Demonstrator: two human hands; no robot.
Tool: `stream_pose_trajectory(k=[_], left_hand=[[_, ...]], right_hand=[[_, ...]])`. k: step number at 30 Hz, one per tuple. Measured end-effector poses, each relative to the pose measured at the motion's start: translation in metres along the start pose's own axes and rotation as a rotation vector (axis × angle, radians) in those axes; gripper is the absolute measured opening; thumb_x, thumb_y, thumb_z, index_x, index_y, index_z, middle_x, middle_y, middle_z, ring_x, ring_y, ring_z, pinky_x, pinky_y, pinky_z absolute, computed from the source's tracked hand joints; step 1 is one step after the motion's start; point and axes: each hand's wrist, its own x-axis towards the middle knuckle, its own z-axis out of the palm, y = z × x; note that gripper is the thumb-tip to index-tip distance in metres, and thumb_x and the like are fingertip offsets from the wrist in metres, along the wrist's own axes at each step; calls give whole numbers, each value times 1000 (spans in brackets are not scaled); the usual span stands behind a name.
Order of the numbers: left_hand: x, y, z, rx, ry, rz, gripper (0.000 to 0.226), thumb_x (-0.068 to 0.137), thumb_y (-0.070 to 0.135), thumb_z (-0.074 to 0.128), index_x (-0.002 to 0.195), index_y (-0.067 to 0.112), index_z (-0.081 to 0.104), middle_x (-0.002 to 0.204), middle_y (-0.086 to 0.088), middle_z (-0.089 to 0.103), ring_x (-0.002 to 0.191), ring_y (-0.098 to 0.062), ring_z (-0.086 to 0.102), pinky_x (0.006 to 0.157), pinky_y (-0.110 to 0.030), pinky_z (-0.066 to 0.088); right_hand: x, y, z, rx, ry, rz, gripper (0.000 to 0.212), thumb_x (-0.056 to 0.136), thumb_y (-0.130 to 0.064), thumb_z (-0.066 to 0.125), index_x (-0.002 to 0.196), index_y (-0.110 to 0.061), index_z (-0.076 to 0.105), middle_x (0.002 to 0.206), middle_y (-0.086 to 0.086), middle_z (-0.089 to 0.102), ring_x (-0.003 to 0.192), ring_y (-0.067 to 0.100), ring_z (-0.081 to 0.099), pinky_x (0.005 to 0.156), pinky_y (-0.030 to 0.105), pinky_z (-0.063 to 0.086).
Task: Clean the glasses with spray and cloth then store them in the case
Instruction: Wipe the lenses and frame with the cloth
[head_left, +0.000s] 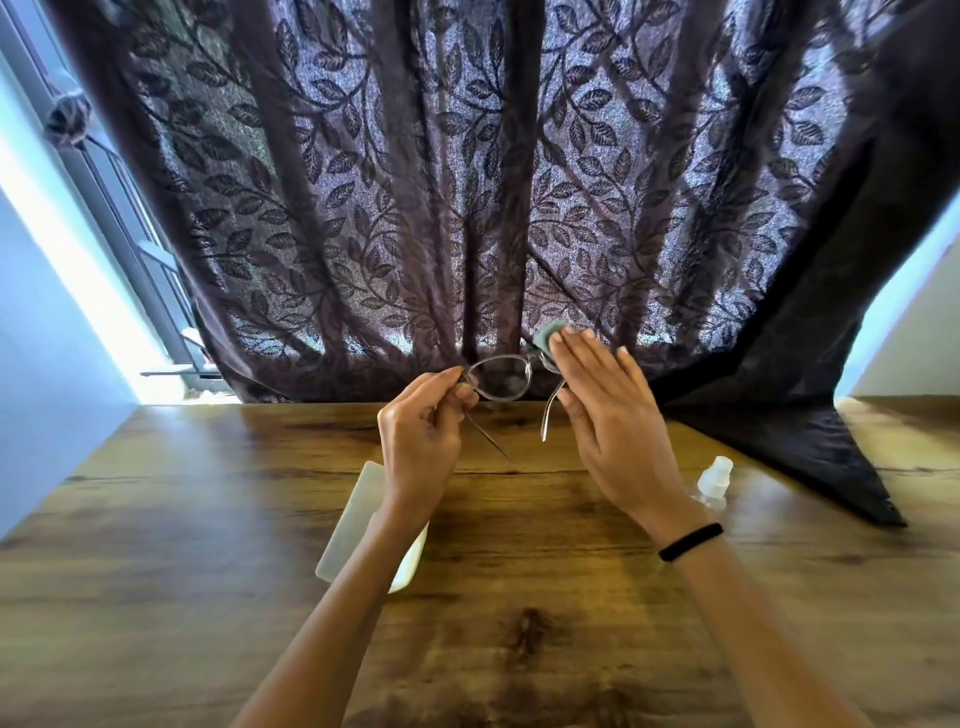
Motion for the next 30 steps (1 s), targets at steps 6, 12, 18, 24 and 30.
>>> stream_pose_trajectory(k=[6,12,18,24,30], left_hand=[[-3,-2,1,-47,12,-48,17,85,0,52,93,-1,67,80,3,64,72,-19,68,62,-28,56],[-1,3,8,-104,40,-61,21,85,6,54,99,14,65,79,14,65,71,-23,68,62,-39,58],[-2,3,2,-61,36,-10,20,86,7,54,102,13,64,80,12,65,70,-24,69,60,-44,58],[0,6,6,-99,35,-53,29,85,9,53,101,30,65,77,16,66,71,-22,68,62,-40,58],[1,5,11,-71,43,-19,35,83,2,54,104,29,64,79,18,66,71,-9,66,63,-30,58]], right_hand=[[5,12,-3,143,42,126,48,98,-24,37,143,-14,25,150,-3,24,141,8,14,117,30,4],[1,-16,2,167,14,-15,48,98,-33,29,143,-17,23,151,-2,25,142,6,13,118,31,3],[-10,-12,10,80,46,-57,47,98,-28,32,143,-15,27,151,-1,27,141,9,18,117,38,12],[-9,-2,8,157,116,78,46,98,-27,33,142,-14,28,148,-1,33,139,6,22,117,38,13],[-9,-35,11,174,132,-64,46,97,-25,33,141,-14,28,149,-1,27,141,9,19,116,38,14]])
